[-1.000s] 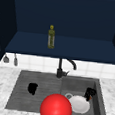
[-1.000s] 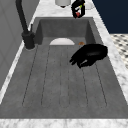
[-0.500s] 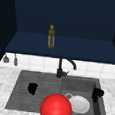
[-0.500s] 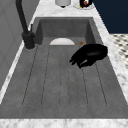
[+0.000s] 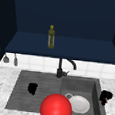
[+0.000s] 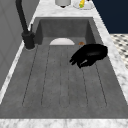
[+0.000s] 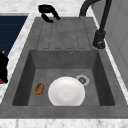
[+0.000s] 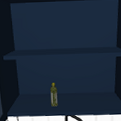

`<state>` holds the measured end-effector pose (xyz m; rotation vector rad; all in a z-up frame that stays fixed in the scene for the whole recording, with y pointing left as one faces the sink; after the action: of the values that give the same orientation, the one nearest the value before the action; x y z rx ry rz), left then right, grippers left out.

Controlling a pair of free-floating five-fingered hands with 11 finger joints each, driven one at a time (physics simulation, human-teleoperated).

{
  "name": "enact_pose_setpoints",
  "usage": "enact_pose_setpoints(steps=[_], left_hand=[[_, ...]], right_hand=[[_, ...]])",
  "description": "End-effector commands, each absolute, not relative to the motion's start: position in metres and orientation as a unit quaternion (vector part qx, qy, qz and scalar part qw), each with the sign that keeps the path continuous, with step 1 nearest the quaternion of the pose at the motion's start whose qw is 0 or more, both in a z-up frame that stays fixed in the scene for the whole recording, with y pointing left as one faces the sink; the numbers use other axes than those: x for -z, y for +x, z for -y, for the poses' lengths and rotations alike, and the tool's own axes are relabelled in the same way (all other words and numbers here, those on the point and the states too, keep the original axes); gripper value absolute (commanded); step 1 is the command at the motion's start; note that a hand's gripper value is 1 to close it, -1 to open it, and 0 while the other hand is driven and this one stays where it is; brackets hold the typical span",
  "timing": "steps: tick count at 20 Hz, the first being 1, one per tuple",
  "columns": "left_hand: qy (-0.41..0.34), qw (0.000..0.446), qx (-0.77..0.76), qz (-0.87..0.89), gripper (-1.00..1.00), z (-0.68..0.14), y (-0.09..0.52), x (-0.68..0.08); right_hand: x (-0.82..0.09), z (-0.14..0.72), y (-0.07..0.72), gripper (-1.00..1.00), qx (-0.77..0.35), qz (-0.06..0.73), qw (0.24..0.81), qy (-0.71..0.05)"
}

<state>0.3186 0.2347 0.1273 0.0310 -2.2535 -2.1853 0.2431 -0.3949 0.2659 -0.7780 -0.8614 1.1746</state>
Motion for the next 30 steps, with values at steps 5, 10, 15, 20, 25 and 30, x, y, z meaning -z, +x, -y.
enact_pose_setpoints(steps=[5,10,15,20,25,30], left_hand=[[0.01,0.001,0.696,0.718,0.0,-0.235,0.319,-0.127],[0.01,0.001,0.696,0.718,0.0,-0.235,0.319,-0.127],[0.01,0.001,0.696,0.718,0.0,-0.235,0.319,-0.127],[0.01,0.001,0.696,0.718,0.0,-0.235,0.319,-0.127],[0.01,0.001,0.696,0.718,0.0,-0.235,0.319,-0.127],[0.01,0.001,0.696,0.718,0.0,-0.235,0.319,-0.127]], right_hand=[[-0.27,0.45,0.209,1.0,-0.521,0.387,0.678,-0.345],[-0.277,0.487,0.194,1.0,-0.524,0.389,0.673,-0.348],[-0.281,0.527,0.175,1.0,-0.518,0.398,0.67,-0.352],[-0.281,0.565,0.155,1.0,-0.516,0.398,0.672,-0.352],[-0.262,0.606,0.144,1.0,-0.516,0.405,0.67,-0.348],[-0.225,0.637,0.149,1.0,-0.512,0.416,0.669,-0.342]])
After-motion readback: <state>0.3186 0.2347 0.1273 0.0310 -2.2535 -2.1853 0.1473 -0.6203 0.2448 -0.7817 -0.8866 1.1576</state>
